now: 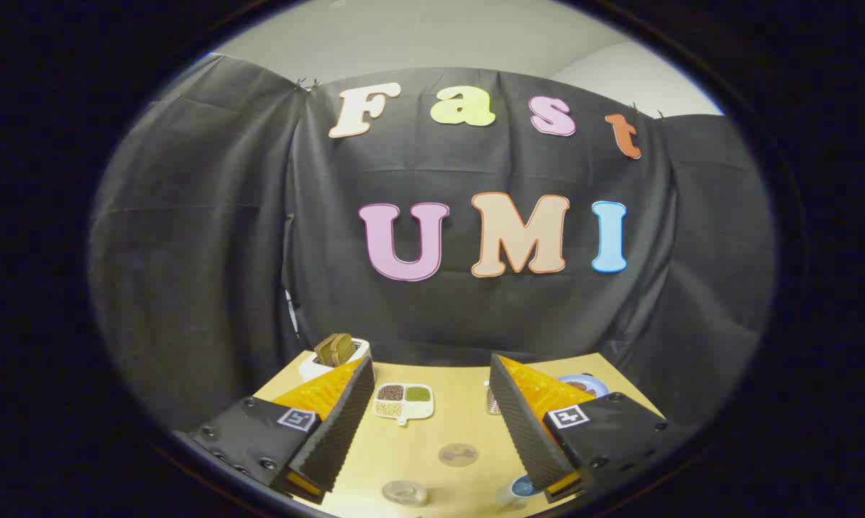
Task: Take the bottle from table, then pour the juice into the cup, finally place the bottle on the coaster
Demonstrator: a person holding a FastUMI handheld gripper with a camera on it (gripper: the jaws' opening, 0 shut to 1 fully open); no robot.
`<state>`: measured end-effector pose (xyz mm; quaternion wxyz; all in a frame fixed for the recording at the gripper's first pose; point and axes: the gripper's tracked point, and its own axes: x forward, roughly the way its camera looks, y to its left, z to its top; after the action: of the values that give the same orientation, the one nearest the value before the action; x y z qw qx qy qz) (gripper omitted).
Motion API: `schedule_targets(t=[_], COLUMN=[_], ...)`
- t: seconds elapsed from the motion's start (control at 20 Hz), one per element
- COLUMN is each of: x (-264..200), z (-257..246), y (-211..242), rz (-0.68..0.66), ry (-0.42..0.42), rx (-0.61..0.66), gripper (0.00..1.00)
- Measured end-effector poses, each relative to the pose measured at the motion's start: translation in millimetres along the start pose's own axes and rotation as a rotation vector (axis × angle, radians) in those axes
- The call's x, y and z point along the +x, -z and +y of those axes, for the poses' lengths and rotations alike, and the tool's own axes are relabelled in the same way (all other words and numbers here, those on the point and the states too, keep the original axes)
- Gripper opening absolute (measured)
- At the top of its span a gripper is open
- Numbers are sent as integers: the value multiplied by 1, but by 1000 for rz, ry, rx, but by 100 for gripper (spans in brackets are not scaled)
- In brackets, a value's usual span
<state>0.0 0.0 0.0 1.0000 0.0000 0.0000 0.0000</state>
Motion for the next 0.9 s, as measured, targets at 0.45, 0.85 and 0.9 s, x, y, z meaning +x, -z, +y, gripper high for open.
schedule_targets(t=[0.45,0.85,0.9], x=[-7,-54,-62], z=[-16,-19,-16], y=[-6,19,24], rz=[-17,12,16], ry=[52,28,18], rx=[14,-16,-16], gripper=[100,100,100])
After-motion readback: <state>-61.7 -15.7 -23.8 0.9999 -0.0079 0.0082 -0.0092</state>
